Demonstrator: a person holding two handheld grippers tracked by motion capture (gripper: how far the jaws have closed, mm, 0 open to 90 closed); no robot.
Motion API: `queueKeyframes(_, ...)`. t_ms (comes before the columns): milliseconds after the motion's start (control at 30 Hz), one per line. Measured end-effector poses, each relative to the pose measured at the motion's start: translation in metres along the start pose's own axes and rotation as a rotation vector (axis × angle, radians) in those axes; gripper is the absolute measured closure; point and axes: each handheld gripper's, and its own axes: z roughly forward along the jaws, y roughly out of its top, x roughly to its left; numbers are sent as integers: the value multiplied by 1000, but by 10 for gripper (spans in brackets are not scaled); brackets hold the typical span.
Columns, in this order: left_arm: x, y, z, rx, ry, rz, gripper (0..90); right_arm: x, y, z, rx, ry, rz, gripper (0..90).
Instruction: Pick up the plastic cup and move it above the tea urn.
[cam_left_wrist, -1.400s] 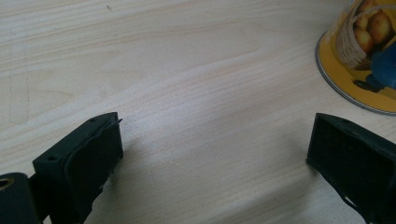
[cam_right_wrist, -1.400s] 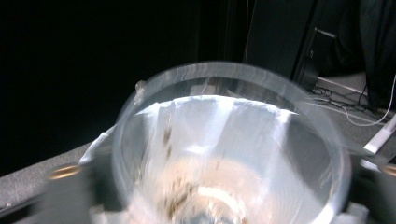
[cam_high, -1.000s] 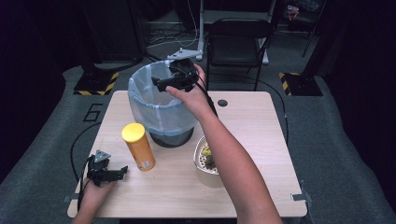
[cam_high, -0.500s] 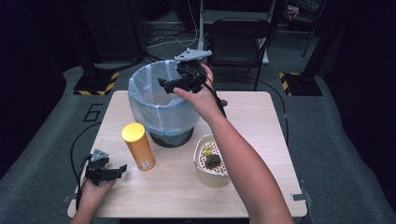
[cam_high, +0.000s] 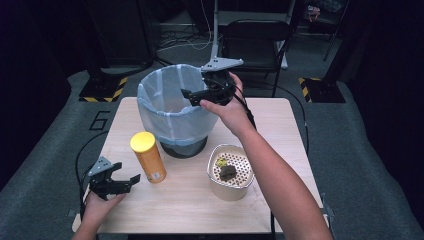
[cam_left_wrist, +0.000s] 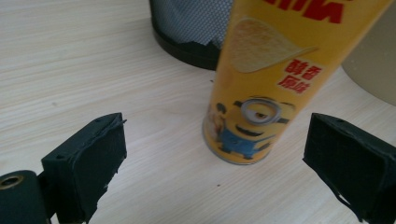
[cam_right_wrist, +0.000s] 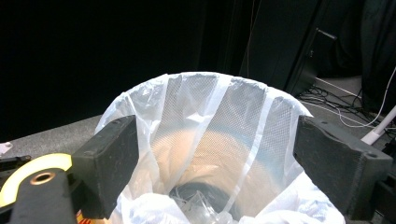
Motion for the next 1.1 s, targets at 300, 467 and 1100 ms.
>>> queueKeyframes(300,-16,15,17,16,-74,5,56,0,-5,-16,-2,20,-11,139)
queueKeyframes(467,-22,19,33,15,-50,11,61,-1,-12,-25,1,25,-13,139)
queueKeyframes(1100,-32,14,51,-42,-9,76,229,-19,-63,-69,37,-27,2,142)
